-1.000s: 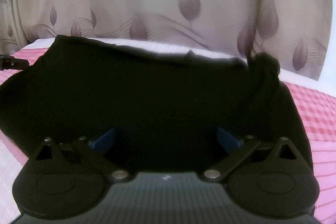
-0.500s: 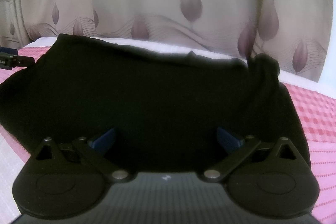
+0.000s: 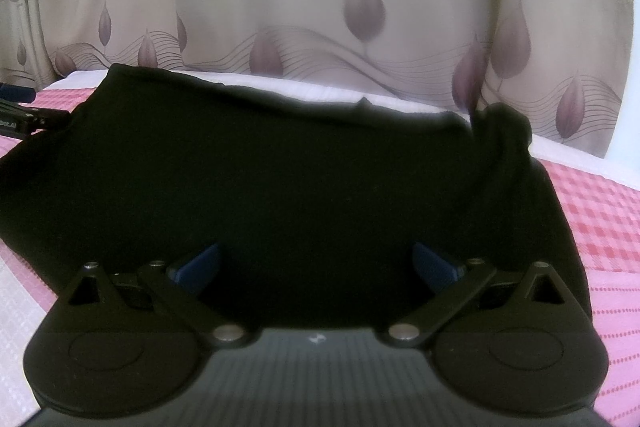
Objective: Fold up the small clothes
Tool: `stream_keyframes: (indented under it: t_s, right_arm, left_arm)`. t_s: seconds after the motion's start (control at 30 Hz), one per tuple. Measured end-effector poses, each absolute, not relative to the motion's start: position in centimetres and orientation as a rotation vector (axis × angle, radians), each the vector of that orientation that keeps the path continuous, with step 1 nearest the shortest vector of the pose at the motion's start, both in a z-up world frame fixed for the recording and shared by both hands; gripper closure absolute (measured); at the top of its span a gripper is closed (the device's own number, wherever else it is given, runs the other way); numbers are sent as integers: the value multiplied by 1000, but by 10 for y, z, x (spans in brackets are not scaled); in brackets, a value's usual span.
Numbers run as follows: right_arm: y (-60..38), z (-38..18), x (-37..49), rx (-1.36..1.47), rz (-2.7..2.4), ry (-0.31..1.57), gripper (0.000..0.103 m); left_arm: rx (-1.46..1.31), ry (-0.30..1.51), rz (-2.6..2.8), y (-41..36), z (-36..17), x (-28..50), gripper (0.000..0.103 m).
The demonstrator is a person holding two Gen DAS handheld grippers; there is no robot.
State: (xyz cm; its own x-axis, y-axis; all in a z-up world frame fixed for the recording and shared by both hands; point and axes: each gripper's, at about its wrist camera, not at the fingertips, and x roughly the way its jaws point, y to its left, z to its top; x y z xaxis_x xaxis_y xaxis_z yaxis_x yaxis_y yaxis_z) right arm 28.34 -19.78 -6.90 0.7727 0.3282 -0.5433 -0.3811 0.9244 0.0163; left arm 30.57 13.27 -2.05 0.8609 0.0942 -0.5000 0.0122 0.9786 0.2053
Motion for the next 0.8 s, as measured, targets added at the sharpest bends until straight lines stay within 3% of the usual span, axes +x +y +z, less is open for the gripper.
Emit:
stream_keyframes:
  t_s: [0.8]
  right_arm:
    - [-198,-68,283,-97,385,570,0]
  left_arm:
    - [236,529,70,130,-23,313,0]
